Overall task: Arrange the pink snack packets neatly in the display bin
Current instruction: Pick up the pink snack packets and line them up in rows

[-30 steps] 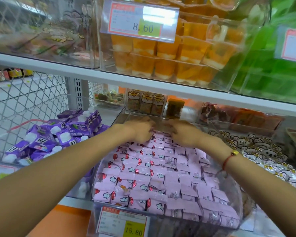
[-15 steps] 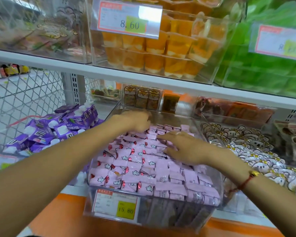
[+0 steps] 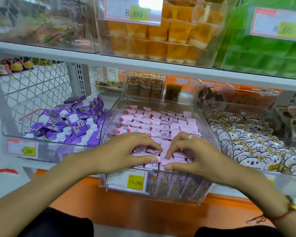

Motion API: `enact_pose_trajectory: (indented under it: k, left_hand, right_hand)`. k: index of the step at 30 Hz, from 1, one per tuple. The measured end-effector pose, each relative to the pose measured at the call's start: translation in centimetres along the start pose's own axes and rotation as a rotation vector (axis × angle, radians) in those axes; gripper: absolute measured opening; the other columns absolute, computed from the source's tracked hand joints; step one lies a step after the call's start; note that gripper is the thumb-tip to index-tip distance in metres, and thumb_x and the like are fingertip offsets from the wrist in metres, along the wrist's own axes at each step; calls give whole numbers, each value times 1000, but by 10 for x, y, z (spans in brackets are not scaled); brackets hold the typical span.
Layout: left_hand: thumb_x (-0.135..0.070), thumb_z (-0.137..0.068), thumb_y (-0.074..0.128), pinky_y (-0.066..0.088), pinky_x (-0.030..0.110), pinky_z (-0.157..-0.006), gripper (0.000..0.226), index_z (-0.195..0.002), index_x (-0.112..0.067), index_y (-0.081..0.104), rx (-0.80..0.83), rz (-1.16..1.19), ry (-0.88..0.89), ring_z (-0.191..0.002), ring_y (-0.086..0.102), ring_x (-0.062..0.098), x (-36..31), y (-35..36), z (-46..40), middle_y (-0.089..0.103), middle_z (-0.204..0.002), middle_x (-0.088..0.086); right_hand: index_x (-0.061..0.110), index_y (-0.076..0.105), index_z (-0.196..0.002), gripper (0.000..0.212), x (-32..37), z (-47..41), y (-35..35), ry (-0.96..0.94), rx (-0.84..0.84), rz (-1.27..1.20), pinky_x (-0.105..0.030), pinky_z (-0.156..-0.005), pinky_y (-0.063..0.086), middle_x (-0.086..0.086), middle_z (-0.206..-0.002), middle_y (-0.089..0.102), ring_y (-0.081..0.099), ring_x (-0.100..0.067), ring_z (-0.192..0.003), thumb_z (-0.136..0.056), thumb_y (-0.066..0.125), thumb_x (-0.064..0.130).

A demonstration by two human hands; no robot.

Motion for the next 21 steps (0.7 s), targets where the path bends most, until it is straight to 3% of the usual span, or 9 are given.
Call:
enact_pose_trajectory:
  k: [5,10,15,18,21]
  left_hand:
    - [-60,-86,47,46,35,-90,39,-117,-41,61,-14,14,-5,-105,55,0,3,0,3,60,-111,-27]
    - [-54,-90,51,47,40,-84,25,-107,-41,62,-44,-15,-9,-96,56,2,2,3,2,62,-104,-24]
    - [-63,-85,51,48,43,-78,33,-98,-35,64,-99,-16,-27,-87,60,9,0,2,3,68,-91,-9]
    - [-64,-84,49,47,38,-70,33,-98,-37,62,-122,-48,-32,-79,56,9,2,4,6,62,-86,-10]
    - [-62,-83,51,42,25,-71,31,-99,-37,61,-119,-58,-22,-85,51,0,1,6,7,57,-91,-20]
  right_hand:
    - [33,70,-84,20,3,9,-6,-56,-82,142,-27,-67,45,18,-97,56,55,-3,-80,-84,58,50]
    - [31,60,-98,19,12,11,11,-108,-88,247,-29,-70,42,15,-95,54,43,0,-86,-90,53,47]
    - [20,58,-93,21,19,9,14,-192,-163,369,-38,-58,44,7,-79,57,53,-16,-74,-98,45,36]
    - [16,59,-91,25,21,9,13,-214,-320,401,-38,-47,46,4,-67,59,57,-20,-58,-96,44,35]
    - [16,58,-92,28,21,6,6,-129,-573,155,-37,-53,49,10,-68,61,59,-15,-58,-96,43,39]
Point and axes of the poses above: each hand's wrist, its own z-axis away from the middle knuckle, its own y-axis out of the palm, x = y × z, the point moved 1 cm from there along -z, towards the middle knuckle
